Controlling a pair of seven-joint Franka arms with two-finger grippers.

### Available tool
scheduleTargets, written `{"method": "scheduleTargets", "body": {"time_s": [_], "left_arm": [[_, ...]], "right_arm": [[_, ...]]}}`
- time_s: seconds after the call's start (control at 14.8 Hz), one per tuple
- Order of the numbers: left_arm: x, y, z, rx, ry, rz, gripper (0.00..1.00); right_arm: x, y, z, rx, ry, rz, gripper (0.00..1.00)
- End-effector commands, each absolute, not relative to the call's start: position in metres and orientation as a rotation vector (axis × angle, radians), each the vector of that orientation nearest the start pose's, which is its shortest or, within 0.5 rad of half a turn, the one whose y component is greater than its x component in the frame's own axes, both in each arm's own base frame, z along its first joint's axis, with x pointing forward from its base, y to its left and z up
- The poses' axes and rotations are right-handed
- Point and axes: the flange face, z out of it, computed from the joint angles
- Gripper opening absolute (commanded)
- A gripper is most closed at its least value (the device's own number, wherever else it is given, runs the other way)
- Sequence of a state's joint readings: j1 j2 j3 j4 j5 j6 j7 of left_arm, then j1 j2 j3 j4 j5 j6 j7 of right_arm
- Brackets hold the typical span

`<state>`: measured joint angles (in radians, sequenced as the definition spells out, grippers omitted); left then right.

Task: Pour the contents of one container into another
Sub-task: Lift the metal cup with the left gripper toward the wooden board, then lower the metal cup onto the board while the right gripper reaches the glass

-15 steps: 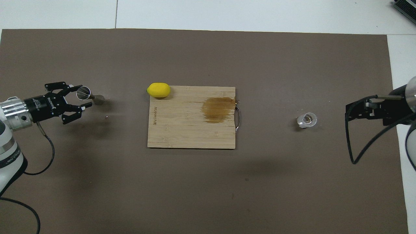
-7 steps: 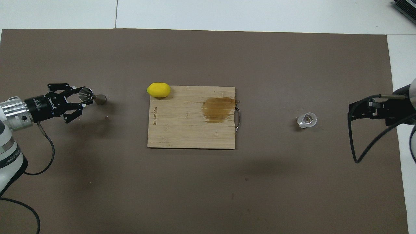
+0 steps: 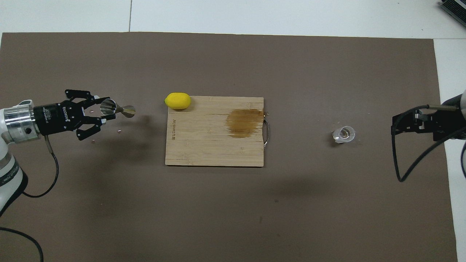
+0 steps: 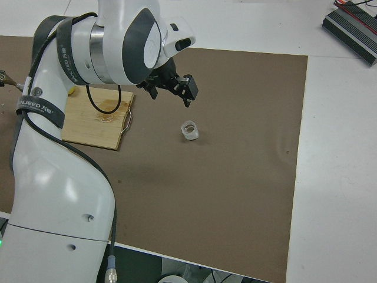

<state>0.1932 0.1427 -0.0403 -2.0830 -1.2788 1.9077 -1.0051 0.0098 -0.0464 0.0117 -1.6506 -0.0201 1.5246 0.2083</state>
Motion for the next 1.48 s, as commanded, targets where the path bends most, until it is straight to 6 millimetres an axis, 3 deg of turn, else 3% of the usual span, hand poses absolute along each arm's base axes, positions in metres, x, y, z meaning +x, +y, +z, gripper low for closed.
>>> {"method": "scheduleTargets", "body": {"time_s": [0.0,0.13,0.2,0.4,0.47,0.81,0.94,1.21,1.42], "left_arm": [[0.562,-0.032,0.405,1.304,1.638,-0.879,0.0],[0.56,-0.069,0.41,1.334,1.634,-0.92,0.0],[0.56,-0.089,0.41,1.331,1.666,-0.926,0.0],[0.556,-0.166,0.409,1.263,1.704,-0.87,0.0],[0.552,-0.19,0.407,1.254,1.714,-0.848,0.0],[0.527,-0.287,0.395,1.131,1.788,-0.764,0.0],[0.53,-0.31,0.384,1.107,1.809,-0.76,0.0],[0.543,-0.335,0.362,1.086,1.823,-0.773,0.0],[0.541,-0.337,0.359,1.087,1.828,-0.777,0.0]], "right_arm": [[0.526,0.008,0.61,-3.12,0.438,0.122,0.99],[0.527,0.007,0.611,-3.102,0.567,0.114,0.98],[0.528,0.003,0.61,-3.073,0.718,0.111,0.98],[0.535,0.002,0.606,-2.939,1.025,0.081,0.97],[0.539,-0.007,0.603,-2.862,1.136,0.087,0.97],[0.556,-0.035,0.552,-2.589,1.44,0.216,0.98],[0.56,-0.046,0.529,-2.411,1.629,0.235,0.98],[0.58,-0.072,0.46,-2.238,1.736,0.433,0.99],[0.58,-0.082,0.415,-2.142,1.793,0.486,1.0]]}}
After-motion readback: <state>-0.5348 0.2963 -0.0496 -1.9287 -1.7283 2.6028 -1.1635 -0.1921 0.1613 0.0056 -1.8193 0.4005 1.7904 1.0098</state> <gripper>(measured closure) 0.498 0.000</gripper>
